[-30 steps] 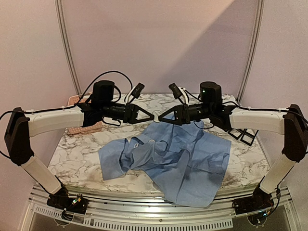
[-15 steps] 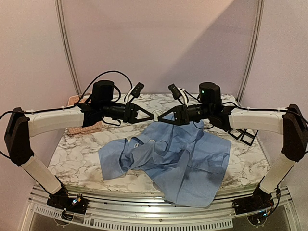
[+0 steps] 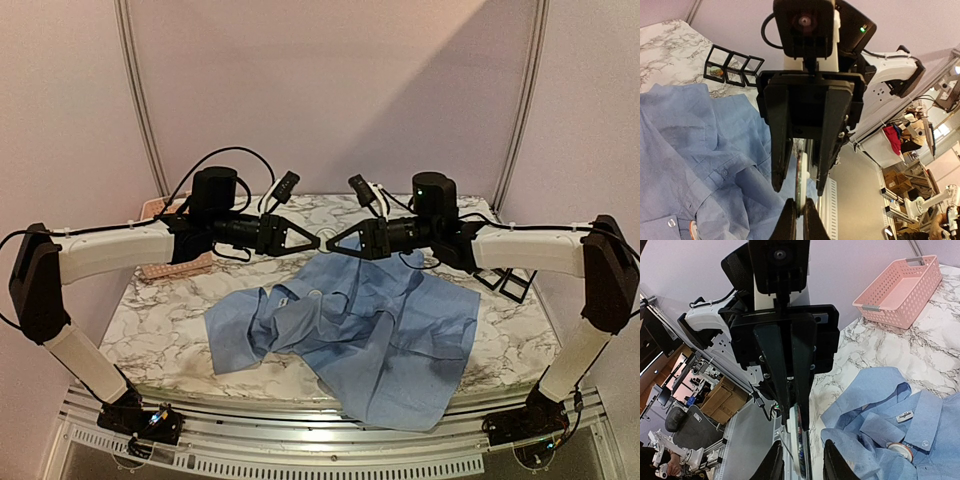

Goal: Remove the brooch from the garment
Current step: Close the brooch securely, then pass from the left arm to the right

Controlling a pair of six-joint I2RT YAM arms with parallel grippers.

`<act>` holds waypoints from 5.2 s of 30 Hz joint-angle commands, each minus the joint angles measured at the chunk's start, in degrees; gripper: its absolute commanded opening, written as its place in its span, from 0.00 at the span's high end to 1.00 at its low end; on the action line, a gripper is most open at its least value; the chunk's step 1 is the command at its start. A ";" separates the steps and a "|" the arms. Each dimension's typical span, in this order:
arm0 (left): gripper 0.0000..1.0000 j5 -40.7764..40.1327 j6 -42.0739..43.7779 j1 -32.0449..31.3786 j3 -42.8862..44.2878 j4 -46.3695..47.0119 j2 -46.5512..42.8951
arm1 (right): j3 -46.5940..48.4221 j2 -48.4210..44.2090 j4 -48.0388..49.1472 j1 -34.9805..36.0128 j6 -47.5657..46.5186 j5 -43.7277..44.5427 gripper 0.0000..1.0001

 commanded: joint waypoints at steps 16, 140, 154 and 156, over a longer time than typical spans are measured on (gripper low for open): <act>1.00 0.21 2.43 0.15 -0.51 -1.47 -0.97 | 1.14 2.96 2.91 0.19 5.37 0.20 0.87; 1.00 -1.15 4.47 -0.11 1.29 -6.59 0.82 | -1.98 0.86 4.08 -1.20 4.53 1.87 0.67; 1.00 -1.29 4.68 -0.16 1.42 -6.97 0.93 | -0.36 1.99 3.72 -0.42 4.12 -0.38 0.95; 1.00 -1.45 4.68 -0.12 1.42 -7.09 0.90 | -0.47 2.02 3.83 -0.40 4.17 -0.40 1.00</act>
